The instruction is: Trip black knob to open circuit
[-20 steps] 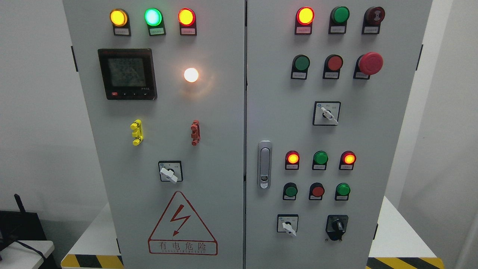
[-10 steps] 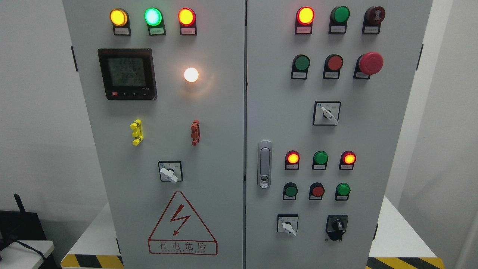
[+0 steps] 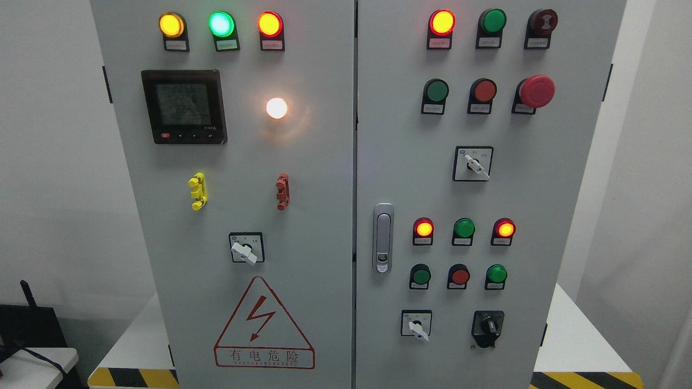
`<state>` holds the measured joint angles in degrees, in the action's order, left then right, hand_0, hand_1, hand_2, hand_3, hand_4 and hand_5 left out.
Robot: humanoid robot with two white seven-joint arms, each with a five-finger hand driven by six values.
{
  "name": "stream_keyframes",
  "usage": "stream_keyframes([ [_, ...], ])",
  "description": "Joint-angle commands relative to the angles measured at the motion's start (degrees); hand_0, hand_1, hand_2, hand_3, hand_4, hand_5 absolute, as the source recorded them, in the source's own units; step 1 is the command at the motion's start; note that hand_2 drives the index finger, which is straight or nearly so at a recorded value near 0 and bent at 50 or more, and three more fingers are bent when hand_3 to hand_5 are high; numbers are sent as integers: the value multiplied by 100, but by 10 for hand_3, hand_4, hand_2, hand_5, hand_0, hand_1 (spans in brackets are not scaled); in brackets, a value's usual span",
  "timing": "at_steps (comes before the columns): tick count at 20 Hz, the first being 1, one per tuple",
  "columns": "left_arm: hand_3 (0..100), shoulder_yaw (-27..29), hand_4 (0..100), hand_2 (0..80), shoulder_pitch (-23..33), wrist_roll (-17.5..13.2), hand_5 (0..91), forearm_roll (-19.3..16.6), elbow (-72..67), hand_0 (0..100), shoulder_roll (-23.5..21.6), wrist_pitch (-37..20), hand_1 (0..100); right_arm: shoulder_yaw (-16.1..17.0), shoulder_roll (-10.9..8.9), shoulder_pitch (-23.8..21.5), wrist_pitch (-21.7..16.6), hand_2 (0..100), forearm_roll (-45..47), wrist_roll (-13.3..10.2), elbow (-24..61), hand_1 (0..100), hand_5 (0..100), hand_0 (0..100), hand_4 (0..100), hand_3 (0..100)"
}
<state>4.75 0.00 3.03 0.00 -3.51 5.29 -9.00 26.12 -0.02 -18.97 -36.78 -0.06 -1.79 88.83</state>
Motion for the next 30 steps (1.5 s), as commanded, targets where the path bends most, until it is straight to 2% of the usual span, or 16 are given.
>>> stream_keyframes([
  [1, 0, 0, 0, 0, -44, 4, 0, -184, 0, 120, -2, 4, 389, -19, -42, 411, 355, 313, -353, -93, 477, 641, 915, 294, 751, 689],
  [5, 0, 0, 0, 0, -44, 4, 0, -185, 0, 120, -2, 4, 389, -203, -6, 500, 706, 326, -485, -129, 643, 664, 923, 236, 768, 710],
  [9, 0, 0, 0, 0, -44, 4, 0, -185, 0, 120, -2, 4, 389, -476, -6, 640, 874, 336, -670, -392, 714, 676, 932, 197, 774, 716],
  [11, 0, 0, 0, 0, -44, 4, 0, -193, 0, 120, -2, 4, 389, -546, 11, 684, 970, 341, -732, -436, 749, 679, 936, 186, 782, 718],
  [20, 0, 0, 0, 0, -44, 4, 0, -193, 0, 120, -2, 4, 389, -1214, 11, 737, 1401, 350, -741, -603, 1065, 680, 943, 170, 792, 721],
  [30, 0, 0, 0, 0, -44, 4, 0, -193, 0, 120, -2, 4, 389, -1698, 29, 1036, 1901, 359, -996, -753, 1127, 677, 947, 167, 795, 724],
])
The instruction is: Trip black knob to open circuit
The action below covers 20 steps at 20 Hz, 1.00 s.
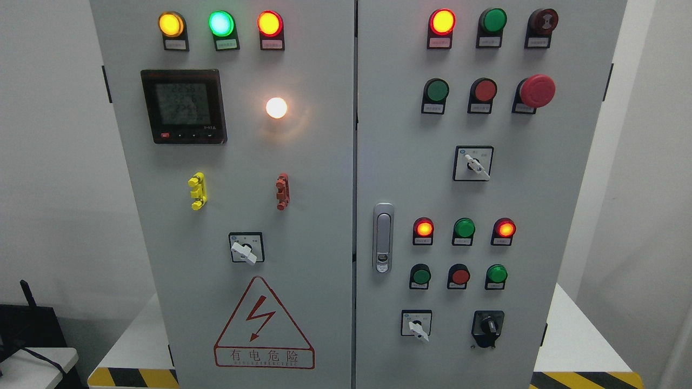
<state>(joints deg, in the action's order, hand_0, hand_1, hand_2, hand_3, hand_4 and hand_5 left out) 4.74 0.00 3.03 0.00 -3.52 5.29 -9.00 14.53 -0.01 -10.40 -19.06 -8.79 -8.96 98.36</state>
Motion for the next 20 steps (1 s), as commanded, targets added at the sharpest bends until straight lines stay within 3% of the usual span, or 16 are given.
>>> stream_keyframes([
  [1, 0, 0, 0, 0, -44, 4, 0, -185, 0, 120, -1, 4, 389, -574, 27, 240, 226, 359, -123, -36, 175, 679, 947, 166, 794, 724],
  [6, 0, 0, 0, 0, -44, 4, 0, -193, 0, 120, -1, 4, 389, -767, 27, 460, 613, 355, -132, -62, 166, 702, 955, 157, 804, 724],
  [10, 0, 0, 0, 0, -44, 4, 0, -193, 0, 120, -1, 4, 389, -1039, 27, 627, 886, 346, -140, -317, 157, 704, 957, 162, 804, 716],
  [20, 0, 0, 0, 0, -44, 4, 0, -193, 0, 120, -1, 4, 389, -1277, 194, 1224, 1413, 349, -553, -563, -62, 692, 957, 174, 800, 709],
])
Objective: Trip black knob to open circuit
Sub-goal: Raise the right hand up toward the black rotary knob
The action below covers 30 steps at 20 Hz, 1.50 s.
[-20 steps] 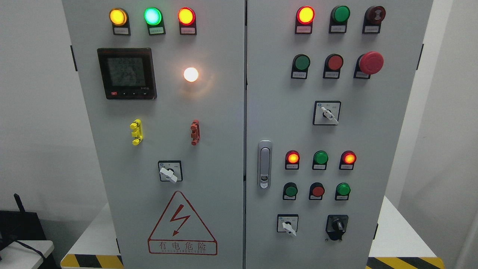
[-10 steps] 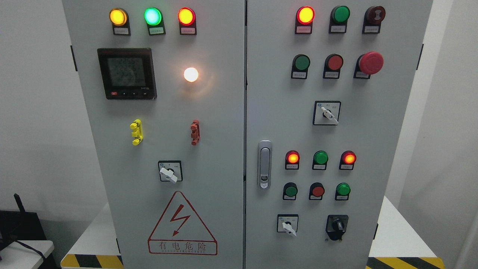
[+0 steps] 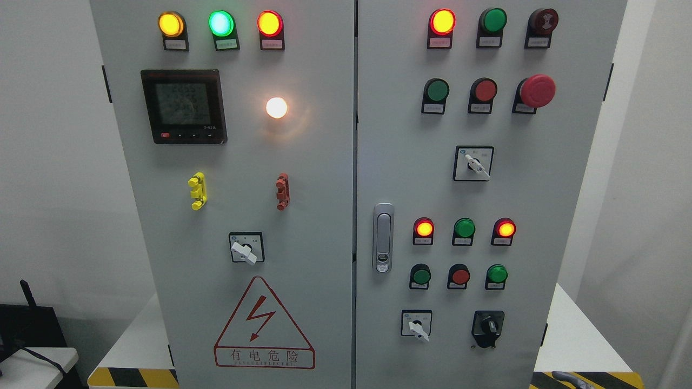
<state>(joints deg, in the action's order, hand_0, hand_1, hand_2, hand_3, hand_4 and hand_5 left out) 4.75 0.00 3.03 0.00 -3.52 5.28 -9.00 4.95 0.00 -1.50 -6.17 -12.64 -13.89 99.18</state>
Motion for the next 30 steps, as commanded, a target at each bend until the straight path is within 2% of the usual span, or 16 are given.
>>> stream_keyframes([
  [1, 0, 0, 0, 0, -44, 4, 0, -185, 0, 120, -1, 4, 389, -319, 211, 387, 203, 352, -160, -70, -196, 690, 956, 177, 800, 708],
  [3, 0, 0, 0, 0, -44, 4, 0, -184, 0, 120, -1, 4, 389, -293, 264, 475, 362, 352, -169, -105, -232, 690, 955, 179, 798, 706],
  [7, 0, 0, 0, 0, -44, 4, 0, -185, 0, 120, 8, 4, 389, -319, 264, 546, 485, 350, -169, -316, -232, 719, 953, 176, 796, 699],
  [15, 0, 0, 0, 0, -44, 4, 0, -184, 0, 120, -1, 4, 389, -398, 360, 651, 828, 346, -379, -378, -285, 756, 953, 178, 791, 690],
  [18, 0, 0, 0, 0, -44, 4, 0, -193, 0, 120, -1, 4, 389, -390, 378, 730, 854, 345, -388, -474, -355, 755, 952, 178, 790, 688],
  [27, 0, 0, 0, 0, -44, 4, 0, -185, 0, 120, -1, 4, 389, -389, 378, 1003, 960, 351, -397, -492, -663, 758, 956, 177, 794, 688],
  [30, 0, 0, 0, 0, -44, 4, 0, -184, 0, 120, -1, 4, 389, -389, 396, 1108, 1109, 352, -397, -492, -724, 760, 957, 185, 795, 688],
])
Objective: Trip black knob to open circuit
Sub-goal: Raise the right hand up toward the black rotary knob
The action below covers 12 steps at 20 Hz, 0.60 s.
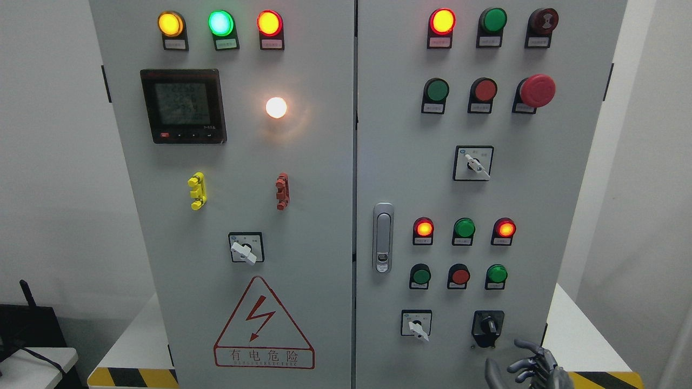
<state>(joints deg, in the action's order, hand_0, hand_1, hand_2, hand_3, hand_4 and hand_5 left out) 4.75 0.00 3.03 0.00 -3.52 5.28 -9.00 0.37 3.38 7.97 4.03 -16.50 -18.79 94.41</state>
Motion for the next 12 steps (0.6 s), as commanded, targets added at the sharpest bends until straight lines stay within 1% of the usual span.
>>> stream_keyframes([
  [1, 0, 0, 0, 0, -44, 4, 0, -184, 0, 120, 8, 4, 389, 69, 66, 188, 107, 354, -11, -2, -265, 761, 957, 185, 795, 689],
  [5, 0, 0, 0, 0, -44, 4, 0, -193, 0, 120, -1, 4, 389, 86, 66, 232, 107, 357, -11, -2, -371, 761, 958, 197, 795, 691],
  [10, 0, 0, 0, 0, -44, 4, 0, -193, 0, 120, -1, 4, 389, 95, 75, 302, 107, 357, -11, -2, -397, 756, 959, 288, 791, 688],
  [12, 0, 0, 0, 0, -44, 4, 0, -193, 0, 120, -1, 4, 389, 95, 75, 302, 115, 357, -11, -2, -397, 758, 959, 297, 792, 688],
])
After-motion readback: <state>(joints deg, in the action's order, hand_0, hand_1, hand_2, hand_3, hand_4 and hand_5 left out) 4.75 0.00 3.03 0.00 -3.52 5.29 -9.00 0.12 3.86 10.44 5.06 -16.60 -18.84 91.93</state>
